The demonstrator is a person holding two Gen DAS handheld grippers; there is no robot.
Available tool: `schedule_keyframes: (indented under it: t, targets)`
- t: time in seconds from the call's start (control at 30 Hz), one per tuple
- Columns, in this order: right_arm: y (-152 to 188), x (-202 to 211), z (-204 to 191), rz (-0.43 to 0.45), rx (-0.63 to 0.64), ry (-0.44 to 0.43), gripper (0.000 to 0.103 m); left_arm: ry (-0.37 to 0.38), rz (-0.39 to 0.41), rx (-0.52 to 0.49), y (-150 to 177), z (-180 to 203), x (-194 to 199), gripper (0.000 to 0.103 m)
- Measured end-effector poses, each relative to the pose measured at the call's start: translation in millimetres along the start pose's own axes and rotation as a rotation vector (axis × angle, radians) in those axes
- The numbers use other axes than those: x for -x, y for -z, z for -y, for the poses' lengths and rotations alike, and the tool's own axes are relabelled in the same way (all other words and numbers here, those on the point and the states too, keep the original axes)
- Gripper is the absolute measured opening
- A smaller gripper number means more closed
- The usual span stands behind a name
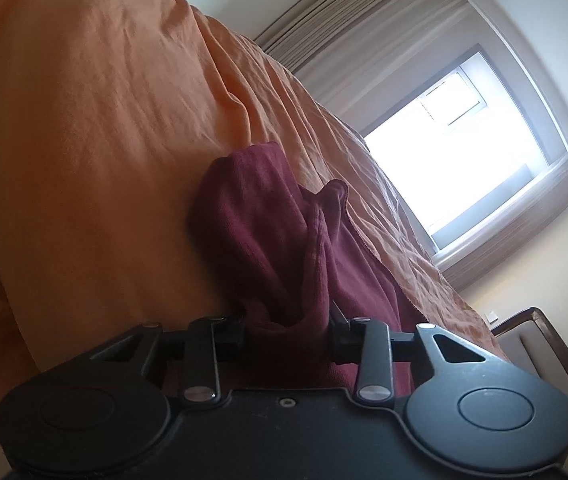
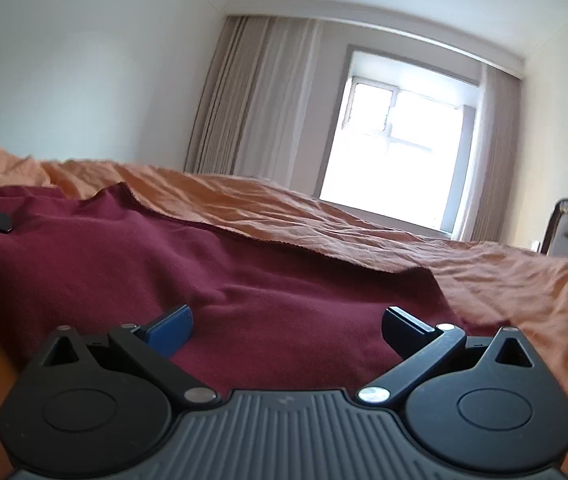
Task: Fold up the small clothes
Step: 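Grasp the shirt side with the left gripper, fold it over, open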
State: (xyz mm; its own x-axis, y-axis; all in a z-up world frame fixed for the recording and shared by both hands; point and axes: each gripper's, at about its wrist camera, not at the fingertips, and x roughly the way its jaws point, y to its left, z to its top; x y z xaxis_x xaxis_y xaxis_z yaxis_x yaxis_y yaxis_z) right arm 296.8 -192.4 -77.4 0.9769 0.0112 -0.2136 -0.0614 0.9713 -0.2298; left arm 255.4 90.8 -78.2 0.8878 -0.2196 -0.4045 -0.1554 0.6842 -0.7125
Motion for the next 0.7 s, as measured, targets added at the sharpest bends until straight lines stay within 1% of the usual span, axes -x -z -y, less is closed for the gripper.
schedule_keyframes:
  t: [0.13, 0.2, 0.27, 0.37, 0.43, 0.5, 0.57, 0.67, 0.7]
  targets:
    - [-17, -3, 1, -0.017, 0.001, -0.069, 0.103, 0.023, -0.011, 0.03, -2, -5, 0, 0.039]
    - [-21, -6, -3, -0.028, 0.019, -0.083, 0.103, 0.026, -0.014, 0.036, -3, -6, 0, 0.039]
    - [-19, -11, -14, -0.062, 0.072, -0.069, 0.103, 0.025, -0.013, 0.033, -3, -6, 1, 0.039]
    - [-10, -4, -22, -0.033, 0.081, -0.024, 0.103, 0.018, -0.011, 0.024, -1, -4, 0, 0.039]
    - [-4, -1, -24, -0.021, 0.072, -0.015, 0.103, 0.014, -0.004, 0.019, -1, -3, 1, 0.038]
    - [-1, -1, -20, -0.018, 0.046, -0.024, 0.103, 0.007, 0.006, 0.014, -1, 0, 3, 0.035]
    - [-1, -3, -16, -0.028, 0.021, -0.037, 0.103, 0.003, 0.013, -0.012, -2, 5, 5, 0.028]
    - [-1, -4, -12, -0.036, 0.0, -0.049, 0.103, -0.006, 0.021, -0.05, -5, 15, 7, 0.02]
    - [-2, -3, -10, -0.034, -0.004, -0.055, 0.103, -0.007, 0.024, -0.057, -6, 17, 7, 0.019]
